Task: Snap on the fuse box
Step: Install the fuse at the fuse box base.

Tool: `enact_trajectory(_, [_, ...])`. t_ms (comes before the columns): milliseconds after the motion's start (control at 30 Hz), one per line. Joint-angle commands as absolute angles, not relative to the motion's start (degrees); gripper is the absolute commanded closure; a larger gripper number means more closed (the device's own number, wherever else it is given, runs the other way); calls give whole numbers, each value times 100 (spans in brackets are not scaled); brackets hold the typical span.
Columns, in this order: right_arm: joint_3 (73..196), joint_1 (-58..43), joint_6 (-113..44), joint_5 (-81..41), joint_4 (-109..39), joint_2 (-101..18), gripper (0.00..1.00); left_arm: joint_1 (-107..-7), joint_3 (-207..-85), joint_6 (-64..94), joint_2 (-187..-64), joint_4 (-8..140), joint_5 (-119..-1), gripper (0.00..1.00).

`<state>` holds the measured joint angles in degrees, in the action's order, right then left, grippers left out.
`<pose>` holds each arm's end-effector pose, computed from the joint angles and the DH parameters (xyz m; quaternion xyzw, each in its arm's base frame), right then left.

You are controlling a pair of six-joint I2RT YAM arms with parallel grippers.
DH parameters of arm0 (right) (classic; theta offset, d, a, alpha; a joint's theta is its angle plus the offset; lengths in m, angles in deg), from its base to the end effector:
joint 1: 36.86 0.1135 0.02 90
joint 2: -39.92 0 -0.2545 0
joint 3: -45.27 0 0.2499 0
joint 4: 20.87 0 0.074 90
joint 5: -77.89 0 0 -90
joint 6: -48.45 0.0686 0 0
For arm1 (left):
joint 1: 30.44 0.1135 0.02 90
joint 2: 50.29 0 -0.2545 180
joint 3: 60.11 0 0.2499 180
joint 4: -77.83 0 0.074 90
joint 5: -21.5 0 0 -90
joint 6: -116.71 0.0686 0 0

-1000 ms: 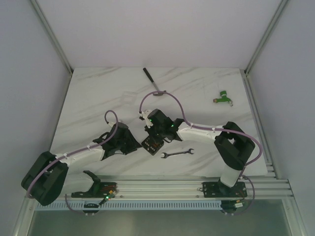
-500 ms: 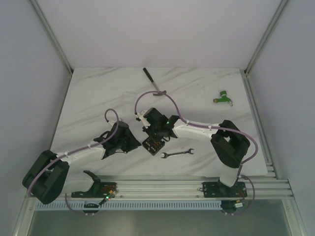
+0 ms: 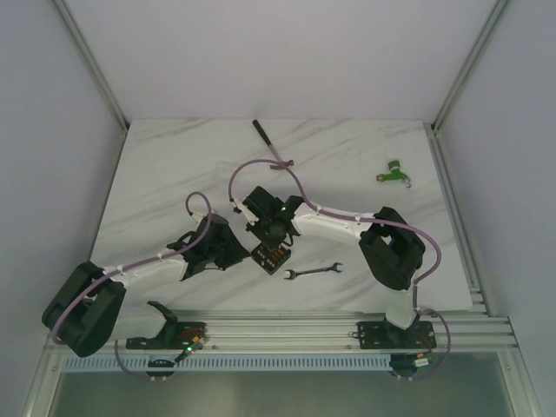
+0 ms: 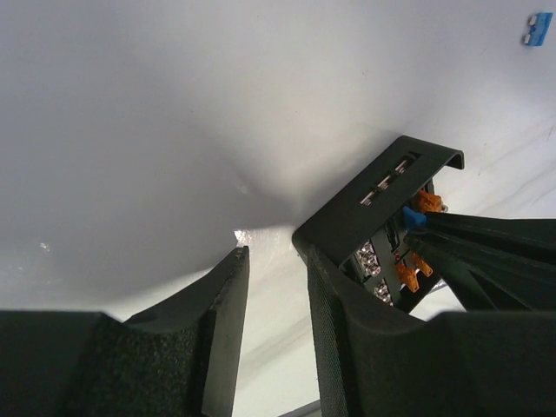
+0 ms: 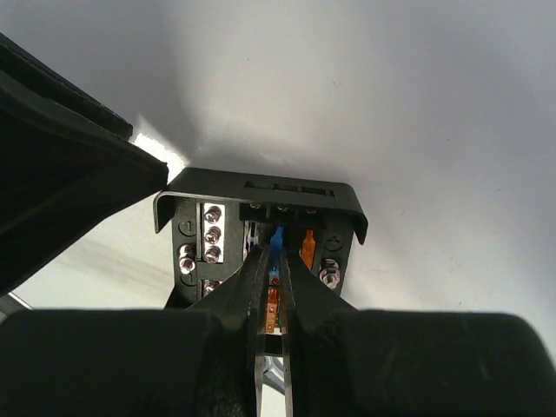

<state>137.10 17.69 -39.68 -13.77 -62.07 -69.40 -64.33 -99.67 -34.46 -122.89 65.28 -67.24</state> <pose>0.2400 0.3406 0.1568 -0.4307 0.8611 0.1398 0.2312 0.2093 -0.1424 0.1182 -0.2143 0.9007 -0.2856 0.2476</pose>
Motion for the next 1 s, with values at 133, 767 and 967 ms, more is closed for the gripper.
enact_trajectory(133, [13350,1804,-3957,-1029,-6865,-7796,100,-6445,-9897,-3437,-12269,6768,-6723,55])
enact_trajectory(767, [13355,1518,-3644,-575,-6933,-8629,100,-6378,-9511,-3460,-11506,6614,-6978,31])
enact_trajectory(967, [13563,1559,-3578,-930,-6820,-7596,84,-6357,-9541,-3293,-11255,6464,-7084,20])
